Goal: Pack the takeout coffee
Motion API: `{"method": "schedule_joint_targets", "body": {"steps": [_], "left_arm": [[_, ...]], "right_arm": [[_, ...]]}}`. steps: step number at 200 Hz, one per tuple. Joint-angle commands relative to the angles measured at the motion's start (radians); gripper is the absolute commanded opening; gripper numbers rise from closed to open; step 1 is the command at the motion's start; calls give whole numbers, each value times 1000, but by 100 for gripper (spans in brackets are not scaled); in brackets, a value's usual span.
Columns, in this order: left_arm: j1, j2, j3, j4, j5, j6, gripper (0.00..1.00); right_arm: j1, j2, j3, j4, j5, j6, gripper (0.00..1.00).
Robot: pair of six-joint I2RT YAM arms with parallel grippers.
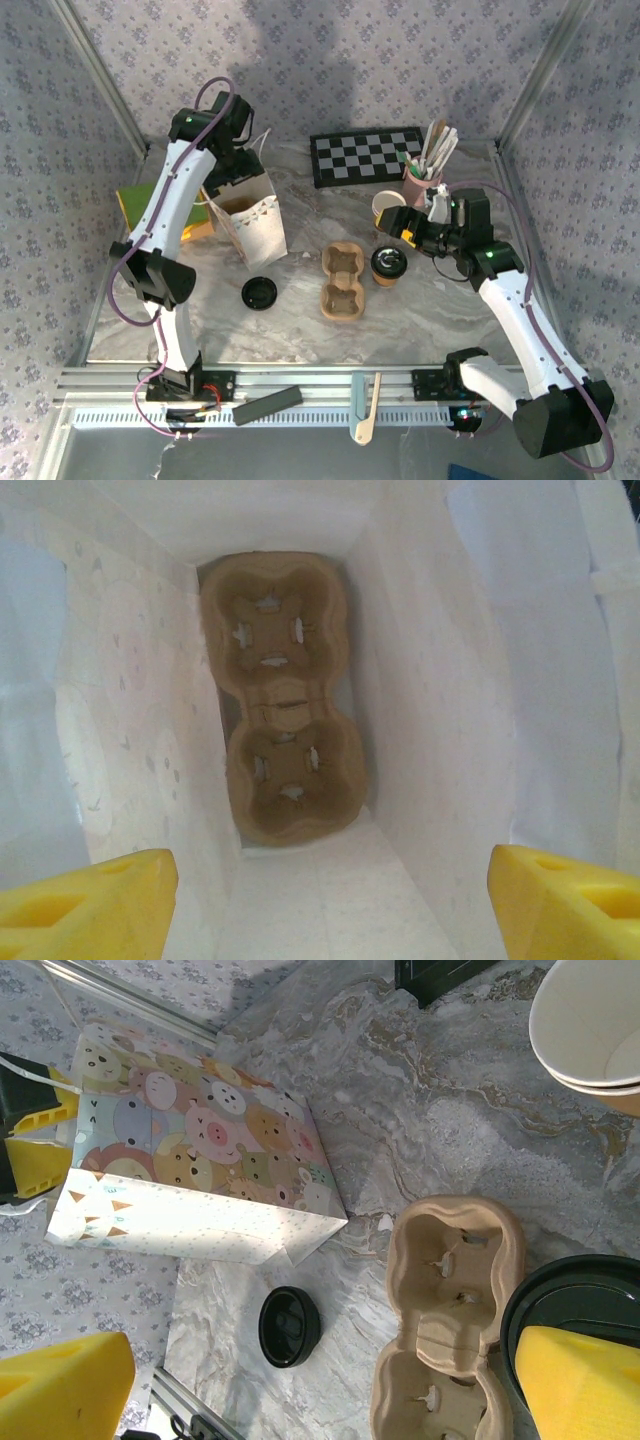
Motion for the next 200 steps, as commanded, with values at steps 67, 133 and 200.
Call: {"method": "schedule_joint_targets", "body": {"steps": [67,133,200], "left_arm": [[-11,-50,56,-57,-9,-15,83],[-31,-150,98,40,-20,8,96],[-187,-251,34,197,-30,73,100]], "right_arm": [[12,-7,30,-16,18,-24,100],[11,10,77,-81,74,-79,100],[3,45,203,-266,201,-122,100]]}}
